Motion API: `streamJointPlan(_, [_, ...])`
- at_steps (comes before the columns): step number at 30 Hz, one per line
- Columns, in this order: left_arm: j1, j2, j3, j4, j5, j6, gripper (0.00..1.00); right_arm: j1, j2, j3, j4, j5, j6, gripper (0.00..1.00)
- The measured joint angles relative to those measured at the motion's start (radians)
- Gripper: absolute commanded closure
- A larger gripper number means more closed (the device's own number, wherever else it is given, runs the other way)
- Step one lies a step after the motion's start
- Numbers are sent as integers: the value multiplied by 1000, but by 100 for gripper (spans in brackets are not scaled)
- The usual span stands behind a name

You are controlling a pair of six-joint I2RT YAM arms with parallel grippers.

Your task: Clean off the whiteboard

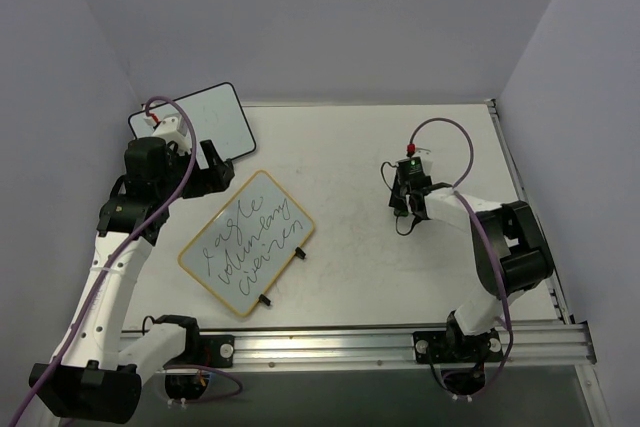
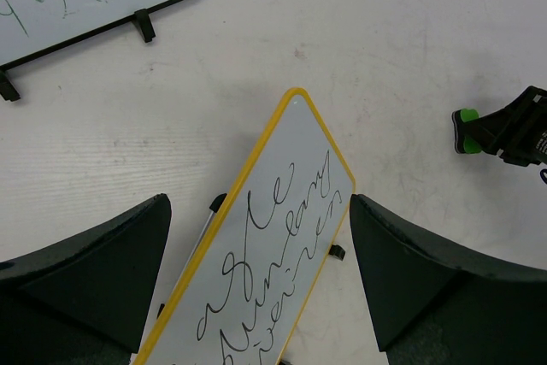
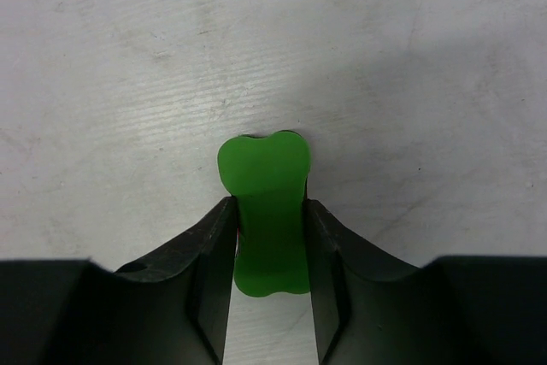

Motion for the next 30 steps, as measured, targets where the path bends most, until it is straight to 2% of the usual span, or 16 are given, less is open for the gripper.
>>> streamJointPlan(7, [0, 1, 0, 0, -9, 0, 6, 10, 0, 0, 0, 7, 2, 87])
streamJointPlan(17, [13, 23, -37, -20, -163, -68, 5, 50, -6, 2, -3, 5, 6, 92])
streamJointPlan(21, [28, 21, -71, -29, -212, -109, 1, 104, -46, 2, -11, -5, 12, 93])
streamJointPlan(30, [58, 25, -161, -18, -234, -218, 32, 333, -134, 46, 49, -23, 51, 94])
